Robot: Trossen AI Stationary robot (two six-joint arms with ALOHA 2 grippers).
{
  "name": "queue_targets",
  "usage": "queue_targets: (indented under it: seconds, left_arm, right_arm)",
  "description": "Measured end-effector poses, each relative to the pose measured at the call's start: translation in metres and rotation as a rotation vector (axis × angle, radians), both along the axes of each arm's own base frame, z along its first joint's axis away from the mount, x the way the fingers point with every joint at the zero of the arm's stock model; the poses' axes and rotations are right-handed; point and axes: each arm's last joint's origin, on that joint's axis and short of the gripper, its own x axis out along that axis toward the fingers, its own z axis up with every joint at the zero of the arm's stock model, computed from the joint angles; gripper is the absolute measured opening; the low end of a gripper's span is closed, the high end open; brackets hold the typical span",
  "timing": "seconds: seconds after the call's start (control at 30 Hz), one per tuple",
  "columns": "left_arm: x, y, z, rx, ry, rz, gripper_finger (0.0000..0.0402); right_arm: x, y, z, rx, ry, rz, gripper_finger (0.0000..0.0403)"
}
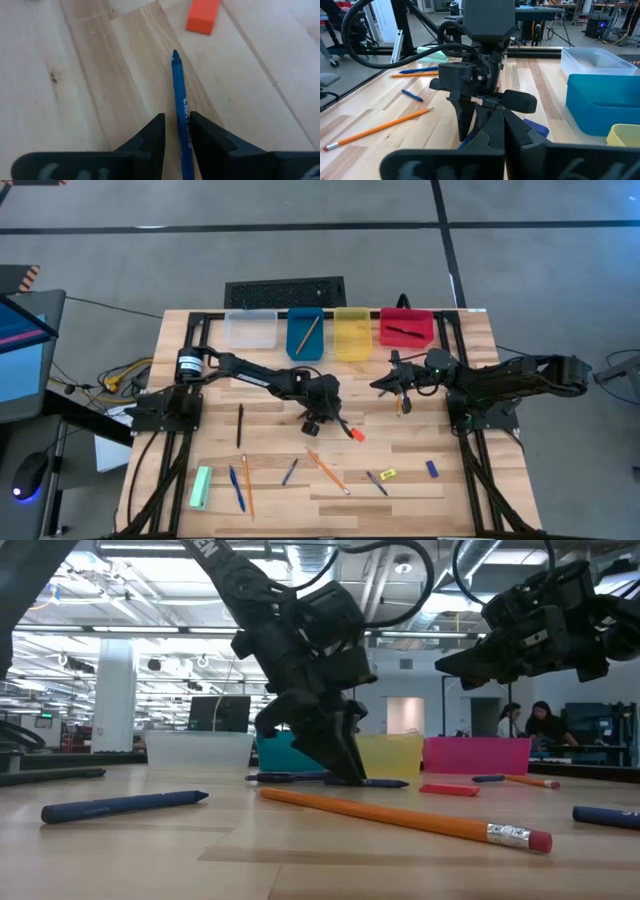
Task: Sort crayons/erasers/pens/pencils in bins
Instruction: Put the blue crayon into the yellow bin
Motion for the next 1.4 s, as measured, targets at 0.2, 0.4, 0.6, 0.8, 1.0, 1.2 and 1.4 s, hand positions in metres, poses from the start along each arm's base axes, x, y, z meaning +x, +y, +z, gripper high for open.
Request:
queue_targets:
  seconds: [0.2, 0.4, 0.6, 0.8, 1.0, 1.2, 1.4]
  left_arm:
    - [-0.001, -0.003, -0.001, 0.029, 0.015, -0.009, 0.0082]
    - [-0.002, -0.004, -0.002, 0.038, 0.022, -0.026, 0.0069]
    - [-0.004, -0.004, -0.004, 0.029, 0.048, -0.037, 0.0012]
    - [-0.005, 0.000, -0.004, 0.016, 0.047, -0.053, 0.0018]
    - [-0.007, 0.009, -0.002, -0.018, 0.051, -0.031, 0.0007]
    - [-0.012, 0.015, 0.009, -0.025, 0.051, -0.017, 0.0008]
    - [-0.015, 0.023, 0.018, -0.018, 0.043, 0.007, 0.0007]
  right_arm:
    - [0.000, 0.000, 0.000, 0.000, 0.000, 0.000, 0.0007]
    - [0.000, 0.000, 0.000, 0.000, 0.000, 0.000, 0.0008]
    - [0.000, 0.000, 0.000, -0.001, -0.002, 0.000, 0.0008]
    - [0.000, 0.000, 0.000, 0.000, -0.002, 0.000, 0.0008]
    - [0.000, 0.000, 0.000, 0.001, 0.000, 0.000, 0.0008]
    - [0.000, 0.000, 0.000, 0.002, 0.002, 0.000, 0.0008]
    - [0.000, 0.000, 0.000, 0.002, 0.004, 0.001, 0.0008]
